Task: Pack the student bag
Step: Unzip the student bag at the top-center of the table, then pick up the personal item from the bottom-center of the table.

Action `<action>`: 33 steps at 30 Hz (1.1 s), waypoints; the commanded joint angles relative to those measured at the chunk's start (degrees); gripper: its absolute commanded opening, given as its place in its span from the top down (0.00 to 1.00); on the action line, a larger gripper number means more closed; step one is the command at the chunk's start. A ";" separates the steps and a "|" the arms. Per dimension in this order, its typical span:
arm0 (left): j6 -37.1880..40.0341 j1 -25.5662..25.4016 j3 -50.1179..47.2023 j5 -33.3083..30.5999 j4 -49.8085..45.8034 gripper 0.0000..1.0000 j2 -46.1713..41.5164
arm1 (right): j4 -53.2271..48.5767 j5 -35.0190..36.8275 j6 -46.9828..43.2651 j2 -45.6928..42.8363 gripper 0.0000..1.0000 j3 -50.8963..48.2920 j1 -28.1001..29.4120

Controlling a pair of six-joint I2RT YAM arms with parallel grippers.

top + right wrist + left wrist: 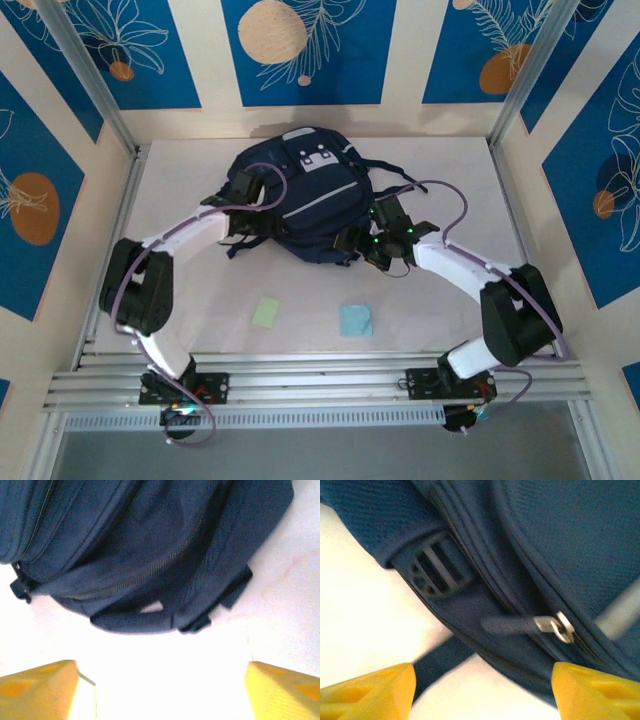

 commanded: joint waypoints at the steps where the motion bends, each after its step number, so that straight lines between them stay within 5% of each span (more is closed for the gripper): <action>1: -6.98 -0.61 -3.67 9.46 2.23 0.18 -4.95 | -16.51 6.21 -4.60 -3.59 0.01 1.18 3.67; 3: -9.82 -0.78 -6.20 13.42 4.05 0.01 -6.37 | -20.11 8.24 -4.24 -4.71 0.01 0.54 6.72; 13: -18.86 -2.77 -15.35 18.44 12.58 0.00 -13.13 | -25.12 13.30 2.68 -4.11 0.01 -3.90 22.54; 28: -21.30 -4.84 -21.33 19.18 15.33 0.00 -15.18 | -13.97 12.98 2.97 6.43 0.00 -5.50 26.53; 33: -21.04 -5.10 -21.39 18.45 14.67 0.00 -15.58 | -15.58 14.05 4.08 8.86 0.11 -4.92 26.25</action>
